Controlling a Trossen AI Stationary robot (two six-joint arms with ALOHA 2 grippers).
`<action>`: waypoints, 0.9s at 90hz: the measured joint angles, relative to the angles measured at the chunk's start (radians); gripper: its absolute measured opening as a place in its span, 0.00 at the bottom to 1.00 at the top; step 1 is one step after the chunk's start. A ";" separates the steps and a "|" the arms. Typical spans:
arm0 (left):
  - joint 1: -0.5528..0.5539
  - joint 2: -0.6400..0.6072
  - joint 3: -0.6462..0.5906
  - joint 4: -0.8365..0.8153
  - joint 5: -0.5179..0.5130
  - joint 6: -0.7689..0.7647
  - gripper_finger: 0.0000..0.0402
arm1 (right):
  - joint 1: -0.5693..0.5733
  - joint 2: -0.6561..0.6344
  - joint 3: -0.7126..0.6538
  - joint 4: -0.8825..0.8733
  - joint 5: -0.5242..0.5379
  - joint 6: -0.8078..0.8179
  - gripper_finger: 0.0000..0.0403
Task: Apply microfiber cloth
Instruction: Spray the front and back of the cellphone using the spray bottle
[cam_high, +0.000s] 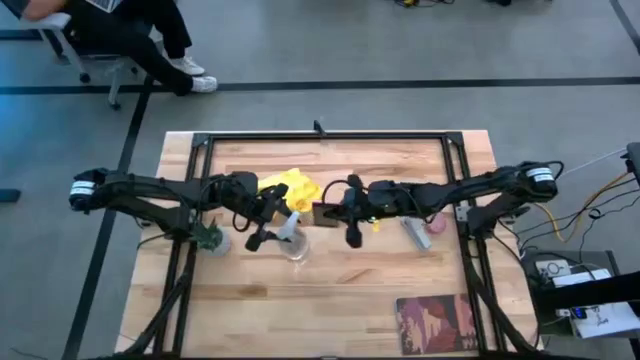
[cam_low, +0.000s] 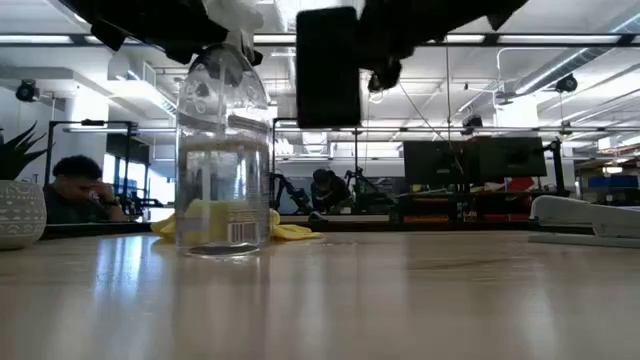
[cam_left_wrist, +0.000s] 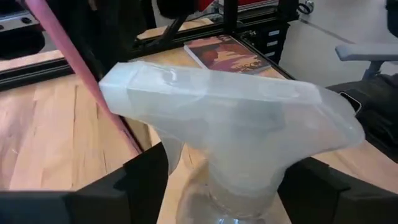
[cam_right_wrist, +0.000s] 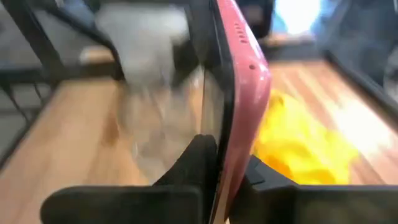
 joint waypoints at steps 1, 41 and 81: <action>0.000 -0.001 0.000 -0.002 0.000 0.000 0.62 | 0.000 -0.002 0.000 -0.007 -0.008 -0.003 0.01; 0.000 -0.003 0.000 -0.003 0.032 0.016 0.57 | 0.000 -0.023 0.000 -0.002 -0.377 -0.146 0.01; 0.000 -0.003 0.000 0.002 0.036 -0.019 0.60 | 0.012 -0.022 0.000 0.050 -0.235 -0.281 0.01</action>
